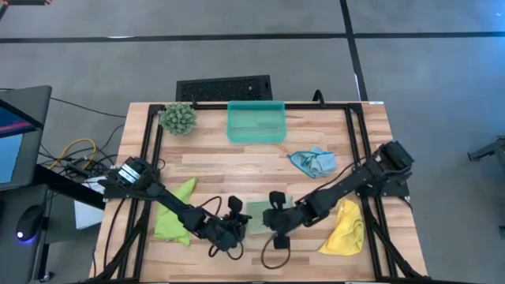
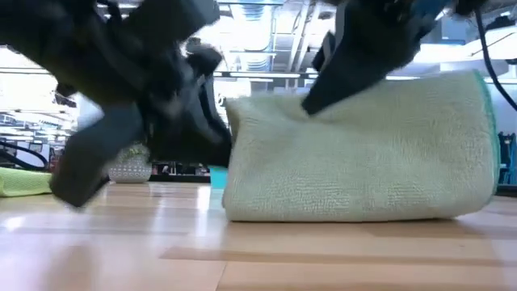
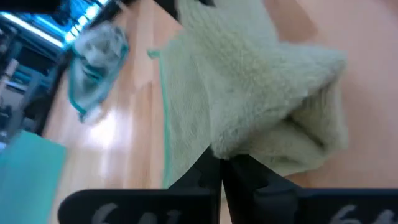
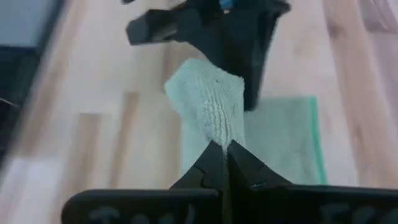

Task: Fold microfiber towels
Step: Fold the green towel

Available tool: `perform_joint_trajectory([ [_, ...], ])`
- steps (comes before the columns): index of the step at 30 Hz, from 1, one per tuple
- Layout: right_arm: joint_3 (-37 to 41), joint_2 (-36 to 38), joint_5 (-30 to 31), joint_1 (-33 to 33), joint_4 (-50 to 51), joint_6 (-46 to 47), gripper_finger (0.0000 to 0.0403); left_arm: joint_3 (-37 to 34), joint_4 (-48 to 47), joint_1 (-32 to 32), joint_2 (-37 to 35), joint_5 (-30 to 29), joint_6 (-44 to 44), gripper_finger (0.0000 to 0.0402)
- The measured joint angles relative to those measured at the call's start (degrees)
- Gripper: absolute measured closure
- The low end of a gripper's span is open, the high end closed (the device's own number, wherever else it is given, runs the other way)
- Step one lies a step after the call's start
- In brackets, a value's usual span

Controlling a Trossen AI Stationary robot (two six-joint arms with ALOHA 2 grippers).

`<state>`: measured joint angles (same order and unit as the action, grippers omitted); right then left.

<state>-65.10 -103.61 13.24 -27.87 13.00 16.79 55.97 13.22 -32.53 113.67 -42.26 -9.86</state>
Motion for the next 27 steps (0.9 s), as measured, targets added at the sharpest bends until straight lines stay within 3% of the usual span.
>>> perform_joint_trajectory([
  [3, 0.01, 0.01, -0.05, 1.49, 0.17, -0.58, 0.0381, 0.02, -0.68, 0.57, 0.82, -0.33, 0.3, 0.0401],
  [11, 3.69, 0.02, -1.43, 6.23, -3.06, -1.38, 0.0384, -0.02, -10.11, -2.58, -2.08, -17.35, 0.04, 0.0401],
  [17, 9.5, 0.02, -4.97, 9.15, -11.44, -1.79, 0.0385, -0.02, -18.98, -2.74, -4.78, -17.96, 8.7, 0.0401],
  [27, 10.93, 0.02, -4.14, 8.93, -12.44, -0.37, 0.0379, -0.02, -19.52, -2.67, -4.82, -17.33, 12.37, 0.0401],
])
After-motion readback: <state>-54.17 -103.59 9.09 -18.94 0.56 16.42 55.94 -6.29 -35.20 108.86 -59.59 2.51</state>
